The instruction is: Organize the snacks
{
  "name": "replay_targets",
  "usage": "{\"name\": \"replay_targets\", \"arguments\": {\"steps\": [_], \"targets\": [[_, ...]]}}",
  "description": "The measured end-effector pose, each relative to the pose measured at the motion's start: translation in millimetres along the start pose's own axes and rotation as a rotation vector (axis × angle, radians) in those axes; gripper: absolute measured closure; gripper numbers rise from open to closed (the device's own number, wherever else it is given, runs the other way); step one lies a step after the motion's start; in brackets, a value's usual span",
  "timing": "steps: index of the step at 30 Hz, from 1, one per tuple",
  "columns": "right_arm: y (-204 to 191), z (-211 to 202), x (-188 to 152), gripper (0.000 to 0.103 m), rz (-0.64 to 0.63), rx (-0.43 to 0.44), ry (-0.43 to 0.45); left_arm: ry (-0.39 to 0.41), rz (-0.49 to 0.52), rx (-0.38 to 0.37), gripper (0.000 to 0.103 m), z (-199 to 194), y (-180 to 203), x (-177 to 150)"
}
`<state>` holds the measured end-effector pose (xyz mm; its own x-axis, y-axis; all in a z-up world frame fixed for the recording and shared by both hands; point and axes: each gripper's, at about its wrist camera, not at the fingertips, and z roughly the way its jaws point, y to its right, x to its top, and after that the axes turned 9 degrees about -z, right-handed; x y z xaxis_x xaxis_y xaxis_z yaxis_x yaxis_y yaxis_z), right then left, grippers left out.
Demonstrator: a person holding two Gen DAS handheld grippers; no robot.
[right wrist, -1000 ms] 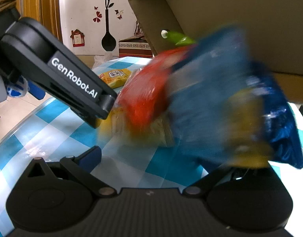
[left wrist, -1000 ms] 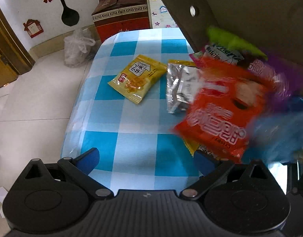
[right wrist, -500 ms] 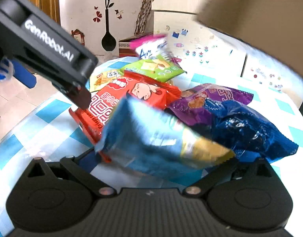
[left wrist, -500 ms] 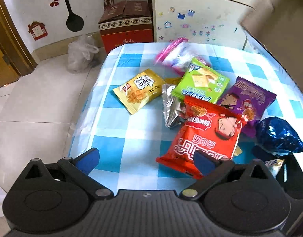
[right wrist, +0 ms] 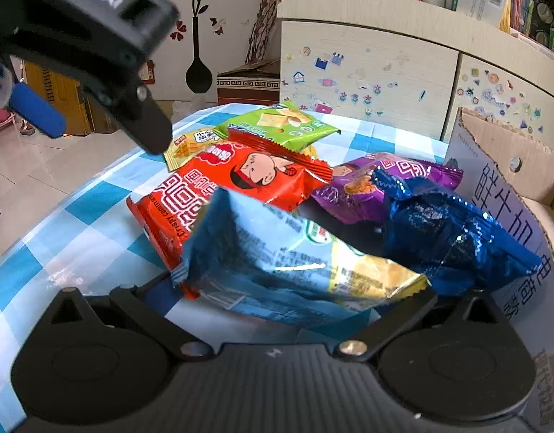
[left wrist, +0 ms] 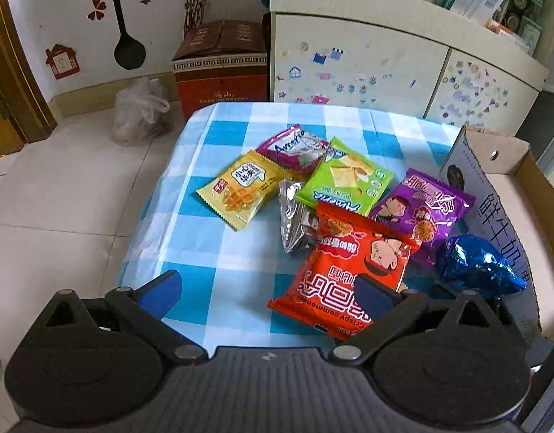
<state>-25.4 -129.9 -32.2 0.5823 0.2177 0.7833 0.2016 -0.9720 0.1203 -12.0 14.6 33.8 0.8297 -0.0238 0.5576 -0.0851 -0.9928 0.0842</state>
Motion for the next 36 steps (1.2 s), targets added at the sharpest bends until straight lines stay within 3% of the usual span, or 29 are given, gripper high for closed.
{"name": "replay_targets", "arguments": {"steps": [23,26,29,32,36], "targets": [[0.3,-1.3,1.5,0.001,0.003,-0.002,0.000,0.038,0.019,-0.040,0.000,-14.2,5.0,3.0],[-4.7,-6.1,-0.1,0.001,0.028,-0.035,-0.009,0.042,0.040,-0.031,0.000,-14.4,6.1,1.3],[-7.8,-10.5,4.2,0.001,0.067,-0.058,-0.079,0.045,0.052,-0.033,0.000,-15.5,6.0,0.7],[-11.0,-16.2,14.1,0.001,0.116,-0.073,-0.231,0.040,0.054,-0.040,0.000,-15.9,4.9,0.8],[-8.1,-17.2,26.5,0.001,0.110,-0.024,-0.419,0.038,0.055,-0.037,0.000,-17.2,2.5,0.9]]}}
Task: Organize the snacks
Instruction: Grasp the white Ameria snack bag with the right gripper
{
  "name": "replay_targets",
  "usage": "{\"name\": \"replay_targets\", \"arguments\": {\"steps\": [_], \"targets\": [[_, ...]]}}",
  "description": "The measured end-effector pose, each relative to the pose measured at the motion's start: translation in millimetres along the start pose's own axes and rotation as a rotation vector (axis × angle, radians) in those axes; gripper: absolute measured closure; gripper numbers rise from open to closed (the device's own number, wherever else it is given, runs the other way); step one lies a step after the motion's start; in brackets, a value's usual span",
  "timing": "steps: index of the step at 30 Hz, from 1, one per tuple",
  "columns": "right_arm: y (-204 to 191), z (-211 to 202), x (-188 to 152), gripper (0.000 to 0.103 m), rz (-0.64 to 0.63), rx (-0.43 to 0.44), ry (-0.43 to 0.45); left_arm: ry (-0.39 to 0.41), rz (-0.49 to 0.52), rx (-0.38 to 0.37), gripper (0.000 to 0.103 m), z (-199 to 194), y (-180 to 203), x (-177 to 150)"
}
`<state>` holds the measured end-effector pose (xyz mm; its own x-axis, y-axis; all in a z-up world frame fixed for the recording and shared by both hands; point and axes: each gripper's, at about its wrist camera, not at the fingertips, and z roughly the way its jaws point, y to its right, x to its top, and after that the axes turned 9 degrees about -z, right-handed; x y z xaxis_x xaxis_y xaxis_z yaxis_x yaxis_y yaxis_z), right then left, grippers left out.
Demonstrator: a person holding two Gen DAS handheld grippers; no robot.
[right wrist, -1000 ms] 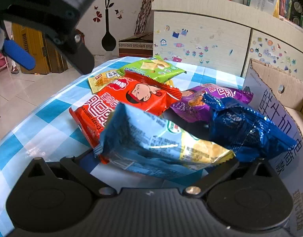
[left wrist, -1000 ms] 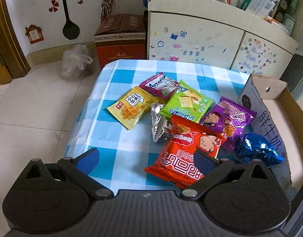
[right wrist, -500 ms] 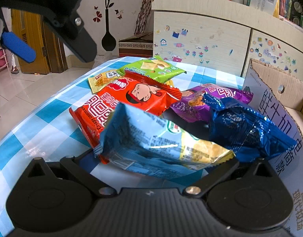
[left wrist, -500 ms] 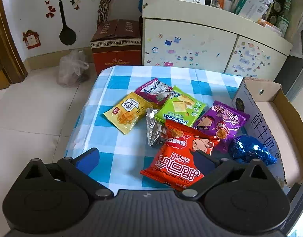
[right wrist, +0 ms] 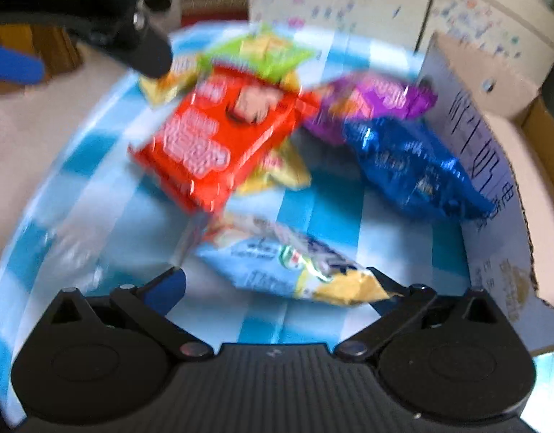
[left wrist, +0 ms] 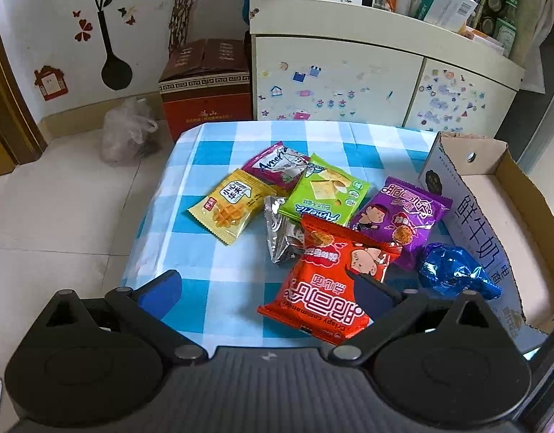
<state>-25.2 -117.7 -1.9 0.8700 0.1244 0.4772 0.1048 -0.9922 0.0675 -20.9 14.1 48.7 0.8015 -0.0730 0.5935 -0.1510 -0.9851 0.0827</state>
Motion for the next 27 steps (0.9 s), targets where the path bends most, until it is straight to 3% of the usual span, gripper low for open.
{"name": "replay_targets", "arguments": {"steps": [4,11,13,17,21,27], "targets": [[11.6,-12.3,-3.6,0.001,0.110,0.022,-0.046,0.006,0.020,0.026,0.000,-1.4,-0.5,-0.4],[23.7,-48.9,2.6,0.001,0.198,0.014,-0.014,0.016,0.035,0.062,0.000,-5.9,-2.5,-1.1],[26.4,-58.3,9.1,0.001,0.193,0.022,-0.008,0.017,0.040,0.076,0.000,-6.9,-3.4,-1.2],[32.2,-75.7,22.4,0.001,0.154,-0.044,0.023,0.021,0.048,0.089,0.000,-10.5,-4.9,-1.7],[45.3,-85.2,30.5,0.001,0.196,0.018,0.025,0.016,0.053,0.103,0.000,-13.0,-5.7,-2.3],[46.4,-73.3,30.0,0.001,0.212,-0.041,0.005,-0.011,0.055,0.115,0.000,-11.9,-7.2,-3.9]]}}
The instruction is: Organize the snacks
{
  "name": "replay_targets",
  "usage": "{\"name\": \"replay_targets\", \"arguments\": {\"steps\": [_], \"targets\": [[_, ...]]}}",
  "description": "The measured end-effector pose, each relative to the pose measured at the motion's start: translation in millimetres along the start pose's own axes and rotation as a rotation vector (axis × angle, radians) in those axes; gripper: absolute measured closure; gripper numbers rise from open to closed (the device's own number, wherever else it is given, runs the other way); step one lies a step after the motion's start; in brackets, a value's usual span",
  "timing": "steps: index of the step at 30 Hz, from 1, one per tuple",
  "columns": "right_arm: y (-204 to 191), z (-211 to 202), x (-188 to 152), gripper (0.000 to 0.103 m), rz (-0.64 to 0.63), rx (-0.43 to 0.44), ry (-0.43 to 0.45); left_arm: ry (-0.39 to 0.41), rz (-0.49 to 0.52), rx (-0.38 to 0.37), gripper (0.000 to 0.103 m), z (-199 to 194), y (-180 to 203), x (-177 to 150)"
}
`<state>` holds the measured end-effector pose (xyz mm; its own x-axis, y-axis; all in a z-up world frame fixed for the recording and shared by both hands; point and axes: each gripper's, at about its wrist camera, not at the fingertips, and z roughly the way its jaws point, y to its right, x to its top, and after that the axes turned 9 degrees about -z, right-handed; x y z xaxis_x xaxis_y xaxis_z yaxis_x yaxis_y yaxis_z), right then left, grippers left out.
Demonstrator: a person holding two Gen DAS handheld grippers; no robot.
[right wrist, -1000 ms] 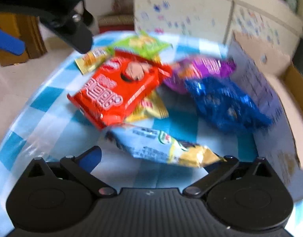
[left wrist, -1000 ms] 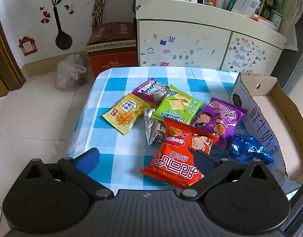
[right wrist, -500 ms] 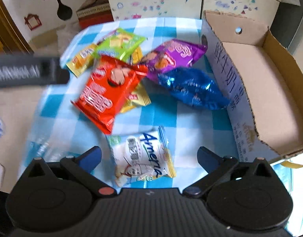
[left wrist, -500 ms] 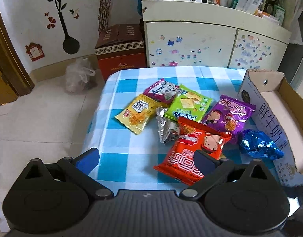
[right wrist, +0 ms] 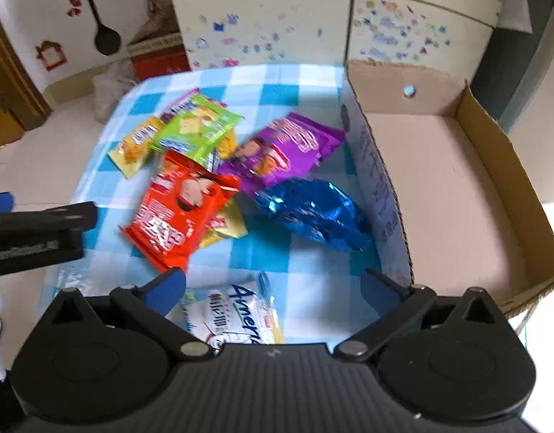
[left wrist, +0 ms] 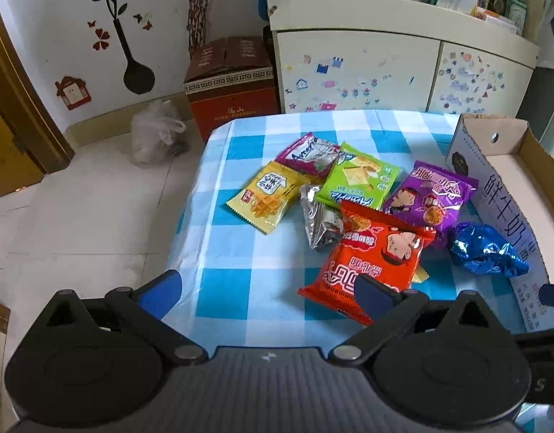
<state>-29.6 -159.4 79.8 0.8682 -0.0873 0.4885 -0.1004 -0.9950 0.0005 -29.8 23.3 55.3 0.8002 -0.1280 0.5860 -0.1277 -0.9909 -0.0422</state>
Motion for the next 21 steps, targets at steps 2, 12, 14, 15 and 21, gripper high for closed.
{"name": "replay_targets", "arguments": {"steps": [2,12,14,15,21], "targets": [[2.5,0.3,0.4,0.001,0.022,0.010,-0.004,0.000,0.001,0.006,0.000,-0.6,-0.2,-0.4],[6.4,-4.3,5.3,0.001,0.052,-0.057,0.032,-0.005,0.032,0.037,0.000,-1.3,6.2,-3.8],[5.2,-2.8,6.5,0.001,0.050,-0.070,0.033,-0.003,0.038,0.036,0.000,-2.7,7.6,-4.5],[4.5,-2.2,6.7,0.001,0.049,-0.075,0.033,0.000,0.042,0.043,0.000,-2.8,8.1,-4.8],[3.2,-1.6,8.2,0.001,0.053,-0.071,0.034,0.000,0.042,0.059,0.000,-2.8,7.8,-4.4]]}}
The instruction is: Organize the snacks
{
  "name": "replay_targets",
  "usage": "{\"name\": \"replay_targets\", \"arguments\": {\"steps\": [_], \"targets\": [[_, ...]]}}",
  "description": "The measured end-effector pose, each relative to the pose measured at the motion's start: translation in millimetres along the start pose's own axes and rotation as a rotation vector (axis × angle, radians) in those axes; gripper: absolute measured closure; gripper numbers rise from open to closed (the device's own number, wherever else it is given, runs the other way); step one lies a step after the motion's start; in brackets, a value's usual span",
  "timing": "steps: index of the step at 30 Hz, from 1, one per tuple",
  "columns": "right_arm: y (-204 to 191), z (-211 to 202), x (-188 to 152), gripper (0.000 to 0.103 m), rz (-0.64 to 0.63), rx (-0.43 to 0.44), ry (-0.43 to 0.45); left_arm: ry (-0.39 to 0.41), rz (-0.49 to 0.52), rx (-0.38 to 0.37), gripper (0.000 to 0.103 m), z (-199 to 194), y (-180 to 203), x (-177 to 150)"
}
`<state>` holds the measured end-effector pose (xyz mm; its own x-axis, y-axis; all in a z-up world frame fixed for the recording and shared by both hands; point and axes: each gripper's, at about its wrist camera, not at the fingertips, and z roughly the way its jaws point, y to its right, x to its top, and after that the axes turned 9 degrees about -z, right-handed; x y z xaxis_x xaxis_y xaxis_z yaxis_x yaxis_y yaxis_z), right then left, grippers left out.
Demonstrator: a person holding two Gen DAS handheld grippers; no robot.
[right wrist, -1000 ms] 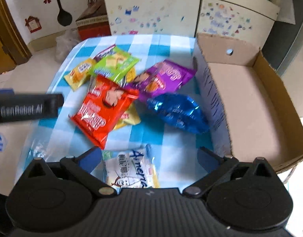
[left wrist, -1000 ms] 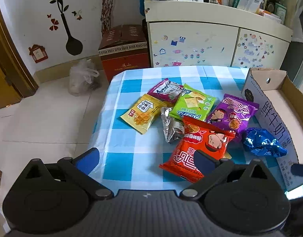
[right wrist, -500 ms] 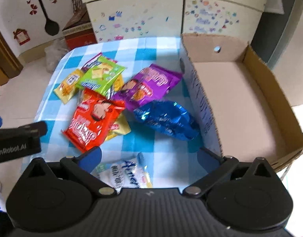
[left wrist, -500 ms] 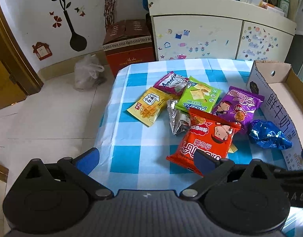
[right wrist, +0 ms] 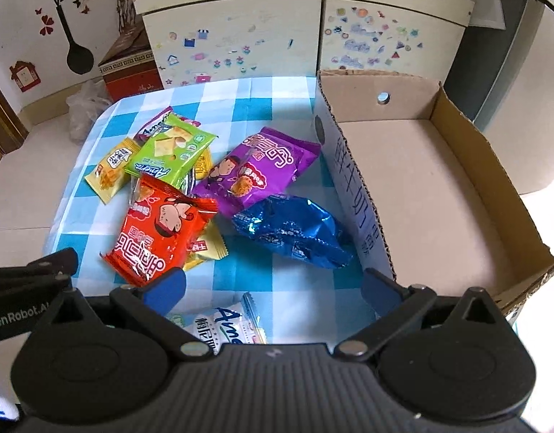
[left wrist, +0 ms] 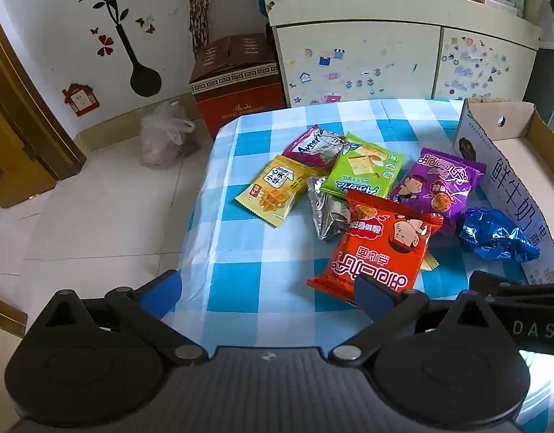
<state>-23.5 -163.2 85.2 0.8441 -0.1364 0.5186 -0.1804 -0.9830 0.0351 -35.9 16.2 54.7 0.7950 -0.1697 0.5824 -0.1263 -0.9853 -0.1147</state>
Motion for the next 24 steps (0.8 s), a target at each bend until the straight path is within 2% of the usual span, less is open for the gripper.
{"name": "replay_targets", "arguments": {"steps": [24], "targets": [[-4.3,-3.7,1.7,0.001,-0.014,-0.003,0.013,0.020,0.011,0.039,0.001,-5.0,1.9,0.8]]}}
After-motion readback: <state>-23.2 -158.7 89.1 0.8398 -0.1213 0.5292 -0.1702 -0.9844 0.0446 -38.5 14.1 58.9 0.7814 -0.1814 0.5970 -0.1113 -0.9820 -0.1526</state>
